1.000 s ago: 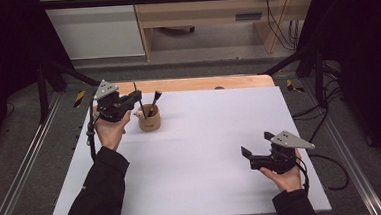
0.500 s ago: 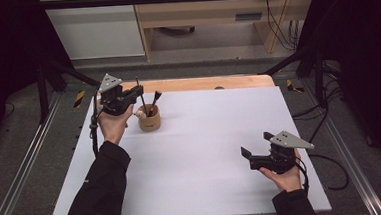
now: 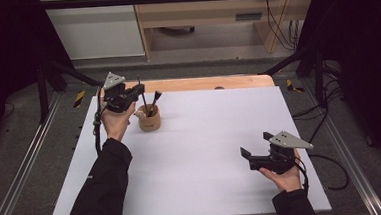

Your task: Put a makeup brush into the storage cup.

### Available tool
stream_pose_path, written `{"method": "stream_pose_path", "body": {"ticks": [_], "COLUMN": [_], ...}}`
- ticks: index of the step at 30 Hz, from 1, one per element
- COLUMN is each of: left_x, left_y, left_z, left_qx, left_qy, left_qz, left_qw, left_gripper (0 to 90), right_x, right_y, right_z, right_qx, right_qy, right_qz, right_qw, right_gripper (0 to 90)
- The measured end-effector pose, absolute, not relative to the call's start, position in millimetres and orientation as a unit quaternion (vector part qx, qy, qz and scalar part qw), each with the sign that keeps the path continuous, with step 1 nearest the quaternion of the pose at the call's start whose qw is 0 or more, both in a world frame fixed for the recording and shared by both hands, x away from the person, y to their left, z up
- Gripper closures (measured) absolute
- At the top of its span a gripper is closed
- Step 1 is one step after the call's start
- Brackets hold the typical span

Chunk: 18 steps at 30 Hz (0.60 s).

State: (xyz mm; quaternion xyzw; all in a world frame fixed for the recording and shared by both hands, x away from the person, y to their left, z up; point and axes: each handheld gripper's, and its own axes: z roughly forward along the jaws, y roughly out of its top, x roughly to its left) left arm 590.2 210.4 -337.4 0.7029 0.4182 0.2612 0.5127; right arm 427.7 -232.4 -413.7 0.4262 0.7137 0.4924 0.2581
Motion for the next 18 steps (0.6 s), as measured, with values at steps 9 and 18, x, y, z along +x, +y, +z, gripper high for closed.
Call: {"method": "stream_pose_path", "body": {"ticks": [9,18], "left_x": [595.9,599.5], "left_y": [210.1,207.0], "left_z": [-342.6,-350.0], "left_qx": [0.702,0.707], "left_qy": [0.424,0.426], "left_qz": [0.263,0.261], "left_qw": [0.508,0.500], "left_gripper": [84.8,84.8], "right_x": [427.6,427.5], "right_y": [-232.7,-233.1], "right_z": [-413.6,-413.2], "right_qx": [0.426,0.424], "right_qy": [0.713,0.713], "right_qz": [0.493,0.493], "right_qw": [0.259,0.260], "right_gripper": [4.4,4.4]}}
